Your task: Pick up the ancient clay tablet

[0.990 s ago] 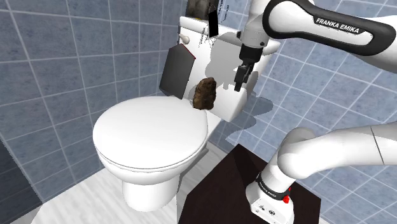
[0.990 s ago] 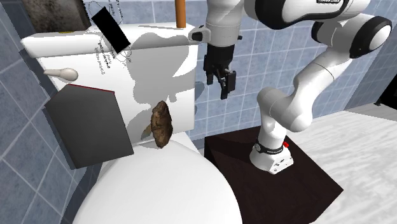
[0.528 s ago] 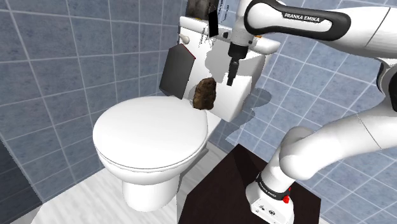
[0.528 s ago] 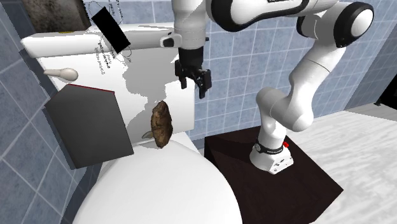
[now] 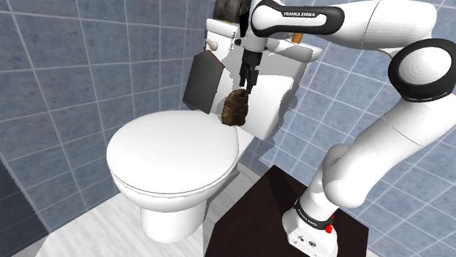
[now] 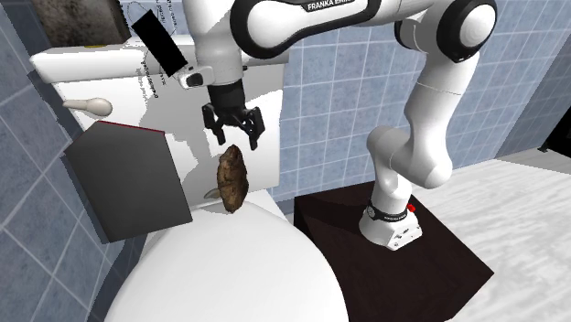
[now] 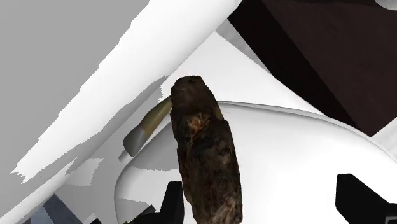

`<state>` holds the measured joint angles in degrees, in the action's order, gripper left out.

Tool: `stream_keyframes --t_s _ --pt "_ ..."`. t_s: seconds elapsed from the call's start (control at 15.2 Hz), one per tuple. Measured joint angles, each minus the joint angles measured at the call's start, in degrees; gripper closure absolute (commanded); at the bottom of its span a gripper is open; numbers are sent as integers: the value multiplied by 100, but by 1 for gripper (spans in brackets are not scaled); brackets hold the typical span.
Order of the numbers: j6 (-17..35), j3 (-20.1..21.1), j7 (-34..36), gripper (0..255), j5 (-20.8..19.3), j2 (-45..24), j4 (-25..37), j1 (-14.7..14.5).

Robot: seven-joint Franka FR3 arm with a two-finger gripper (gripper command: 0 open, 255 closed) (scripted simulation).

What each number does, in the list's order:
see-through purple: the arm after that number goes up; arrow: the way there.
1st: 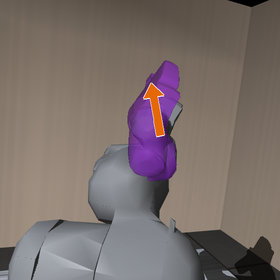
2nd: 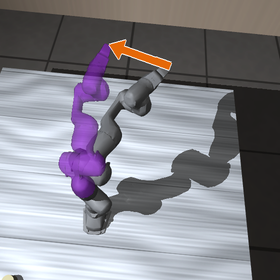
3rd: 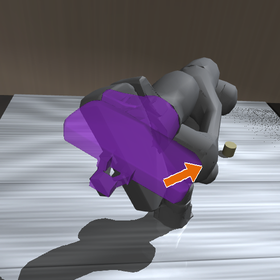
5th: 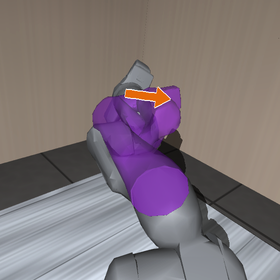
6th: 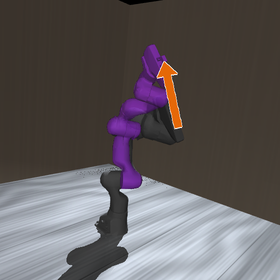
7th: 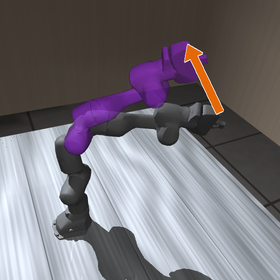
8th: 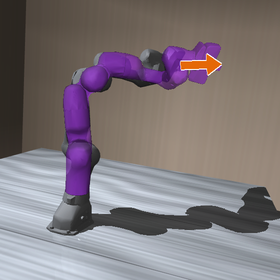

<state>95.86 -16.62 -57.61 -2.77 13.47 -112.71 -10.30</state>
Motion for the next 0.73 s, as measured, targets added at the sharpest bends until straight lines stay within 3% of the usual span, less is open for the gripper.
stream_keyframes --t_s 0.2,0.66,0.73 --pt "7 -125 -732 0 230 -567 452 -85" --pt "472 -142 -875 0 269 -650 49 -91" --pt "494 -144 -877 255 270 -652 31 -91"
